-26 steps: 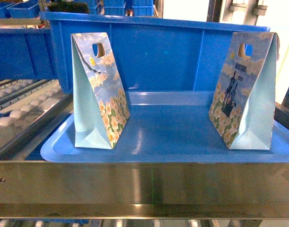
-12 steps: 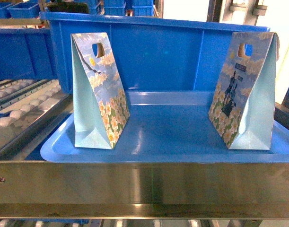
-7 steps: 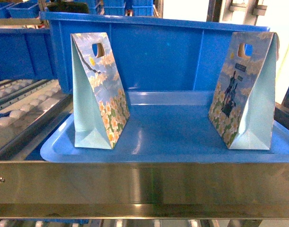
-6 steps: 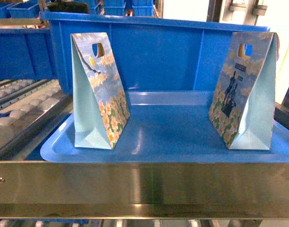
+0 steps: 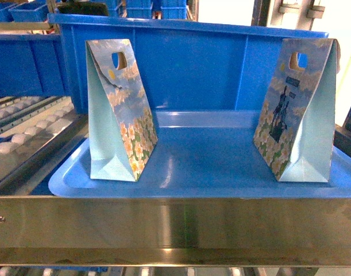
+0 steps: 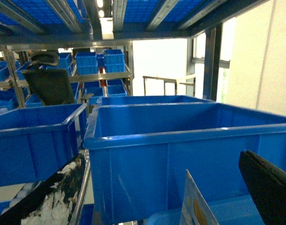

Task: Move flower gift bag to table near conveyor

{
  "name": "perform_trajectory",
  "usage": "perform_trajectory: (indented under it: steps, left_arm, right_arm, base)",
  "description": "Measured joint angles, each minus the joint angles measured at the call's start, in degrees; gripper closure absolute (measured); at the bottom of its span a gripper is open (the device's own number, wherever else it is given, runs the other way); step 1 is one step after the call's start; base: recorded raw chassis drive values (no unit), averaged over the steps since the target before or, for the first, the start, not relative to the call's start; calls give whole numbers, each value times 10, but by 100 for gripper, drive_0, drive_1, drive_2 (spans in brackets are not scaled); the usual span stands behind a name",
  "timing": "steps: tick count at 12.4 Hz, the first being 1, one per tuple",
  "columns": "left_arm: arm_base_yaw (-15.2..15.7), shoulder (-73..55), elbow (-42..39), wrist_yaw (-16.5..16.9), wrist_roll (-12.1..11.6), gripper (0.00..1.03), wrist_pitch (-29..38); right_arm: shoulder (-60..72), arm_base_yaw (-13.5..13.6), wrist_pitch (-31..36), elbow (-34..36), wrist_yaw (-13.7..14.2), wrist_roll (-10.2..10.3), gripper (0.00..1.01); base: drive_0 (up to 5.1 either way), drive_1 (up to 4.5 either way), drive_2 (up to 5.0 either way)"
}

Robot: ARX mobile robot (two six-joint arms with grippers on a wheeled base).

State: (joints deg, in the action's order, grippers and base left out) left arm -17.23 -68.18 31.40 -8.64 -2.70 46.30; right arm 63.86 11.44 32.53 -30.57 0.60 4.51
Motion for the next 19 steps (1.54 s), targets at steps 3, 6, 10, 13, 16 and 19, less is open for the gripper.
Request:
perform_trajectory:
  steps: [3, 6, 10, 13, 16, 19]
  left_arm:
    - [-7, -25, 31, -4, -3, 5, -10]
    - [-7, -25, 31, -4, -3, 5, -11]
    - [-7, -25, 31, -3, -3, 5, -10]
    - [-7, -25, 31, -4, -3, 5, -10]
    - [-7, -25, 31, -4, -3, 5, -11]
    - [-7, -25, 31, -4, -3, 5, -11]
  right_arm:
    - [82, 26, -54, -121, -6, 3, 3]
    - [149, 40, -108, -151, -12, 0, 3]
    - [205, 31, -126, -158, -27, -4, 3]
    - [218, 20, -113, -136, -42, -2, 4]
    - [200, 40, -78, -99, -54, 1, 99]
    - [180, 46, -46, -86, -17, 0, 99]
  base:
    - [0, 0, 0]
    - [0, 0, 0]
    - [0, 0, 0]
    - [0, 0, 0]
    - [0, 0, 0]
    - [0, 0, 0]
